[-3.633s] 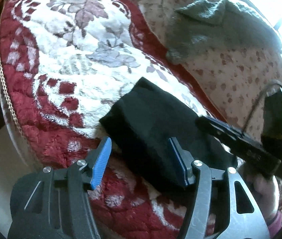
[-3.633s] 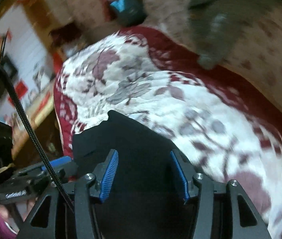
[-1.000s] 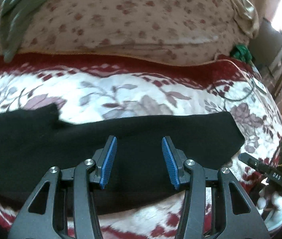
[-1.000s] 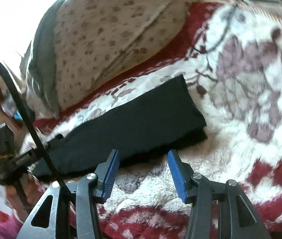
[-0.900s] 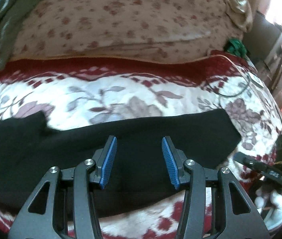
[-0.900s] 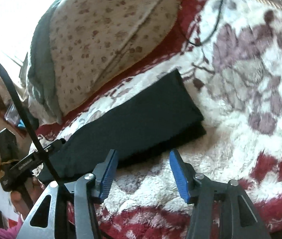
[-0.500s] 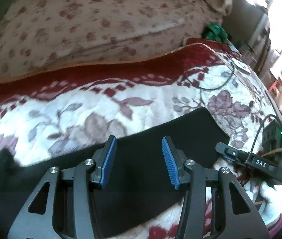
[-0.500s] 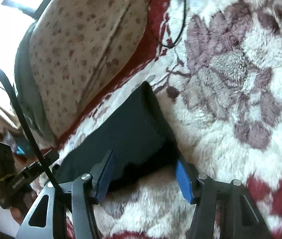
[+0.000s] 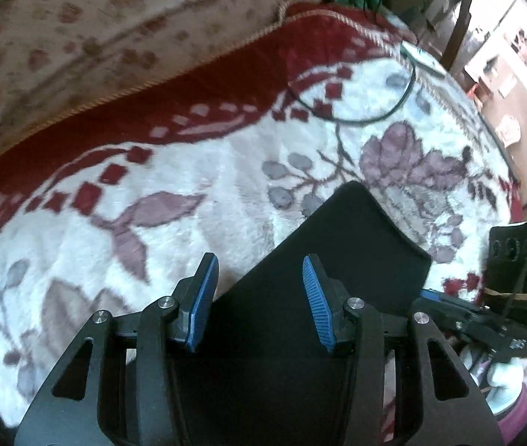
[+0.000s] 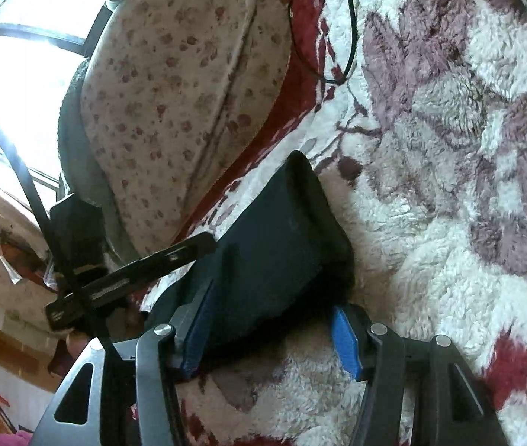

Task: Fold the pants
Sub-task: 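Grasp the end of the black pants strip with the left tool while the right tool grips beside it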

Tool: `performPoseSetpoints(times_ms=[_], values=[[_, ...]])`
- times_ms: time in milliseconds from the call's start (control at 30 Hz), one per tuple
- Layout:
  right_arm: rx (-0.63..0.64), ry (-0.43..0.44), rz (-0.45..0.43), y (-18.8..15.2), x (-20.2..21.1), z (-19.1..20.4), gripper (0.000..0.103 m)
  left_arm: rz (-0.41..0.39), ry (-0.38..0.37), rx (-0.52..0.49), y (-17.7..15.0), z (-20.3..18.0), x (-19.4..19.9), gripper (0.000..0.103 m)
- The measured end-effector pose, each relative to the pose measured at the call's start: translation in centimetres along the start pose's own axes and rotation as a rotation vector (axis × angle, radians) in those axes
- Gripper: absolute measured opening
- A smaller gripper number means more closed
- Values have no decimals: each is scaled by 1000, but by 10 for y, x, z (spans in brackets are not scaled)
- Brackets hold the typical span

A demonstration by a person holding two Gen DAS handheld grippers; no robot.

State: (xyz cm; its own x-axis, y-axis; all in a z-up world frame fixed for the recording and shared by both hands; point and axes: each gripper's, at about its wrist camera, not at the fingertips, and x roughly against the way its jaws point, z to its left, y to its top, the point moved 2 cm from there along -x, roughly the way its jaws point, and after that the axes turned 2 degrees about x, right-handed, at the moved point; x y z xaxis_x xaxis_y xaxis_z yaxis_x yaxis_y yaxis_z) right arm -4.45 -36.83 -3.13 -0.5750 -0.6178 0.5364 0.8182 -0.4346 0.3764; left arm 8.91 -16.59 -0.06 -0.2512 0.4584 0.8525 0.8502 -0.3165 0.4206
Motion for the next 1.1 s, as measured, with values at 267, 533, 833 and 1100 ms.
performPoseSetpoints(times_ms=[267, 533, 833, 1100], values=[[-19, 48, -20, 0, 2, -8, 60, 64, -87, -136, 9, -18, -24, 48], [-12, 69, -30, -2, 3, -8, 48, 116, -166, -206, 19, -23, -38, 60], [-10, 99, -35, 1, -4, -10, 11, 67, -204, -231, 17, -29, -38, 13], [105, 194, -93, 4, 12, 31, 11, -41, -226, -211, 19, -26, 8, 7]])
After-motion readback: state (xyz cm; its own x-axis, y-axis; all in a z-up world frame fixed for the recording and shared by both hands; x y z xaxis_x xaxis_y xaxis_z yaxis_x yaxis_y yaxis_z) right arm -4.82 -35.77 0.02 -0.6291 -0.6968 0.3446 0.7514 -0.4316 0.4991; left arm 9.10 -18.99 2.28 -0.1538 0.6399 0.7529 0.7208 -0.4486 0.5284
